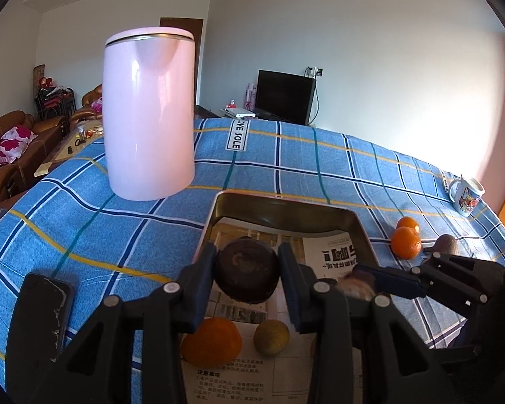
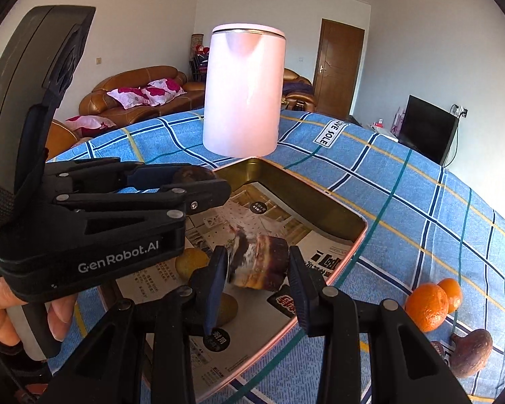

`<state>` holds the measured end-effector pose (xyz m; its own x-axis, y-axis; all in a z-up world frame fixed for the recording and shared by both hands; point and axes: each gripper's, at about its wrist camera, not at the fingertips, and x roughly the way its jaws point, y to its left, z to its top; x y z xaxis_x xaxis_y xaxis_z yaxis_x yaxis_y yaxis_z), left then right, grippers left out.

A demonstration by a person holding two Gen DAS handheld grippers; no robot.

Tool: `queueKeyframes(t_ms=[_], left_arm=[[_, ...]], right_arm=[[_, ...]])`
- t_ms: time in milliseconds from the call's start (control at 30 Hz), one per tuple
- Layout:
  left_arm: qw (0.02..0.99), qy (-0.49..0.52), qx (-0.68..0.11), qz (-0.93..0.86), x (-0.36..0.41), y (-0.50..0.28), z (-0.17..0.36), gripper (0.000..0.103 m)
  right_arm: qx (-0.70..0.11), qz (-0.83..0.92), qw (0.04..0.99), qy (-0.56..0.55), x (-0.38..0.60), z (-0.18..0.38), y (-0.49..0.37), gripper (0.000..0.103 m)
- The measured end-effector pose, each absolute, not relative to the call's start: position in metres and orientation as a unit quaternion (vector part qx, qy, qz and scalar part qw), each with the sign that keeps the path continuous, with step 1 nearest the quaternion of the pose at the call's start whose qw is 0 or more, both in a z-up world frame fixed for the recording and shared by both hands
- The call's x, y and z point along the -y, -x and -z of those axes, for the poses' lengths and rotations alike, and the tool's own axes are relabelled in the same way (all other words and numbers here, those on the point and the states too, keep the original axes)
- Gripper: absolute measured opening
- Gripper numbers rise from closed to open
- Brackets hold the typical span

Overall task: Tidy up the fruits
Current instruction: 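Open the right tool over the tin while the left tool releases the dark fruit into it, then grasp the reddish-brown round fruit with the right tool while the left tool grasps a cut fruit half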

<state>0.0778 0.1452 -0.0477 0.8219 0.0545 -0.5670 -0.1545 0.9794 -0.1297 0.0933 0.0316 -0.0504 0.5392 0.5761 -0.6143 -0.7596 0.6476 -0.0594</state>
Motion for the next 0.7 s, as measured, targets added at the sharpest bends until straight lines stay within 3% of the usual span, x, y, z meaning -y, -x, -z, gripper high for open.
queueKeyframes(t_ms=[33, 133, 233, 533, 700], left_arm=[[0.951, 0.085, -0.292, -0.058, -0.145, -0.077, 0.047, 0.04], [0.953, 0.088, -0.285, -0.059, -0.143, -0.072, 0.044, 0.051], [0.958, 0.088, -0.265, -0.06, -0.136, -0.063, 0.034, 0.066], [0.967, 0.058, -0.249, -0.003, -0.068, -0.062, 0.017, 0.072], [0.961, 0.037, -0.271, 0.037, -0.022, -0.076, 0.022, 0.073]], right_arm=[[-0.289, -0.393, 0.858, 0.161, -0.032, 0.052, -0.094, 0.039], [-0.287, -0.389, 0.861, 0.159, -0.027, 0.051, -0.089, 0.057], [-0.276, -0.388, 0.866, 0.149, -0.006, 0.043, -0.084, 0.06], [-0.27, -0.251, 0.924, 0.102, 0.121, 0.032, -0.119, 0.074], [-0.318, -0.192, 0.926, 0.07, 0.162, 0.045, -0.153, 0.075]])
